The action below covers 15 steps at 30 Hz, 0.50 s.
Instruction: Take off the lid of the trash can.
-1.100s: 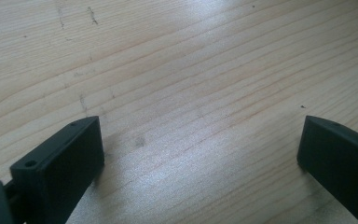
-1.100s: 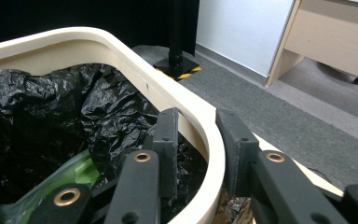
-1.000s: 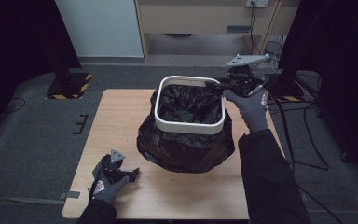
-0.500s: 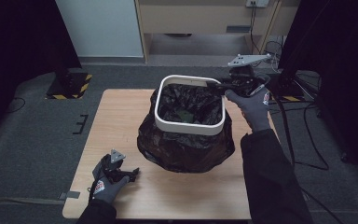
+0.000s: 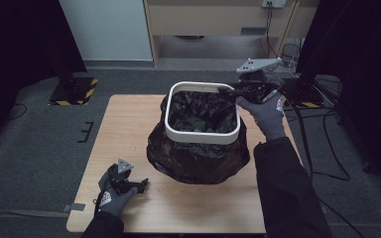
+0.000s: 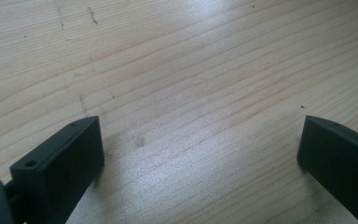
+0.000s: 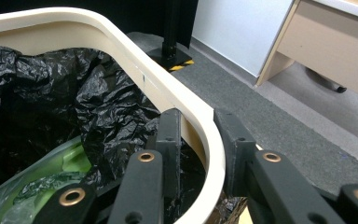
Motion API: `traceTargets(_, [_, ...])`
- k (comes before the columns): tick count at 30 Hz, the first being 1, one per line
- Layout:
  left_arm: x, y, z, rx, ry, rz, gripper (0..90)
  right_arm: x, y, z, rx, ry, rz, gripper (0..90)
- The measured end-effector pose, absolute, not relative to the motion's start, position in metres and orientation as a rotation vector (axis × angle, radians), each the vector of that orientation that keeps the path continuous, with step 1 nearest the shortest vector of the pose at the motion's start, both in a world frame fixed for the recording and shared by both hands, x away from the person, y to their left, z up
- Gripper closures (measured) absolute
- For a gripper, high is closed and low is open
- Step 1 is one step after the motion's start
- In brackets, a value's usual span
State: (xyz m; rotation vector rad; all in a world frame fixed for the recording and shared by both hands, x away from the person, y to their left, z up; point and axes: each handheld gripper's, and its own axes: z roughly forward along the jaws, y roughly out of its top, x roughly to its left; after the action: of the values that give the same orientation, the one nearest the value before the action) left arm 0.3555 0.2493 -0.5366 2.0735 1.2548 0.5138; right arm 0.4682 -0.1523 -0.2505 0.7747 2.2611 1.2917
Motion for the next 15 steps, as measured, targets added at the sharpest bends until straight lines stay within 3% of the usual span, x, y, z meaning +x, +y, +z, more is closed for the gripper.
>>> traceTargets(15, [0.356, 0.25, -0.536, 2.08, 1.252, 0.514, 0.0, 0.46, -0.173, -0.242, 0.811, 2.171, 1.398, 79.4])
